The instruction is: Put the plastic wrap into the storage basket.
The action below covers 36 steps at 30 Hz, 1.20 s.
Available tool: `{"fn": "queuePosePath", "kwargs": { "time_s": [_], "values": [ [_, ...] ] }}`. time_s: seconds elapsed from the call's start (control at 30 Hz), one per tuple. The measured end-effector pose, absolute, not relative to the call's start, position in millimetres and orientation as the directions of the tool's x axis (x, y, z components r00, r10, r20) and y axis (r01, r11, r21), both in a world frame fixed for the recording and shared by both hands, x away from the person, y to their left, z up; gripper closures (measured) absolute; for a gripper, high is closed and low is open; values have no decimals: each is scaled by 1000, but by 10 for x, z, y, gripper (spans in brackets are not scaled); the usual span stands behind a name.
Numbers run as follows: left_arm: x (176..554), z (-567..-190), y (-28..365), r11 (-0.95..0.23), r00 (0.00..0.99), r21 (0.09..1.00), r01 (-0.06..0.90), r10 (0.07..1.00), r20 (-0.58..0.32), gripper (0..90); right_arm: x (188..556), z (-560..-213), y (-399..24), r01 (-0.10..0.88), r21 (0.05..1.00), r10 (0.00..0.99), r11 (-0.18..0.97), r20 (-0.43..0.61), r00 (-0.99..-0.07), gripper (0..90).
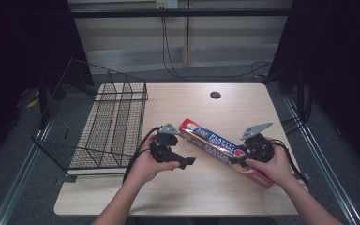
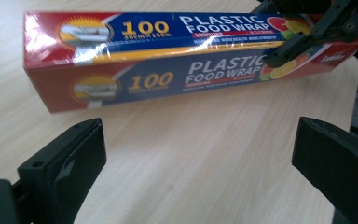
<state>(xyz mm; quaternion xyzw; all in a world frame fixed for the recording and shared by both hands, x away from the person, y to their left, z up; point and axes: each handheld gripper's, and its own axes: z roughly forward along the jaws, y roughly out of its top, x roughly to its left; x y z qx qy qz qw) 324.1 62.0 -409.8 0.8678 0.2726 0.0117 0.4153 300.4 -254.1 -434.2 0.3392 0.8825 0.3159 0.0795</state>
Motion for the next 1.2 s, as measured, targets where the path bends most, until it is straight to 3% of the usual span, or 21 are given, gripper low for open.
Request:
{"fn": "queuePosePath", "kwargs": {
  "time_s": [0.4,1.2],
  "values": [
    [3458,-3865,521,-558,857,700,445,491,-154,28,3026,-4235,-2510,525,602,606,601,85,-791,449],
    [3681,-3675,157,-681,937,658,321,328,-117,47,3064,-4080,-2438,433,605,490,668,81,-868,449]
  ]
}}
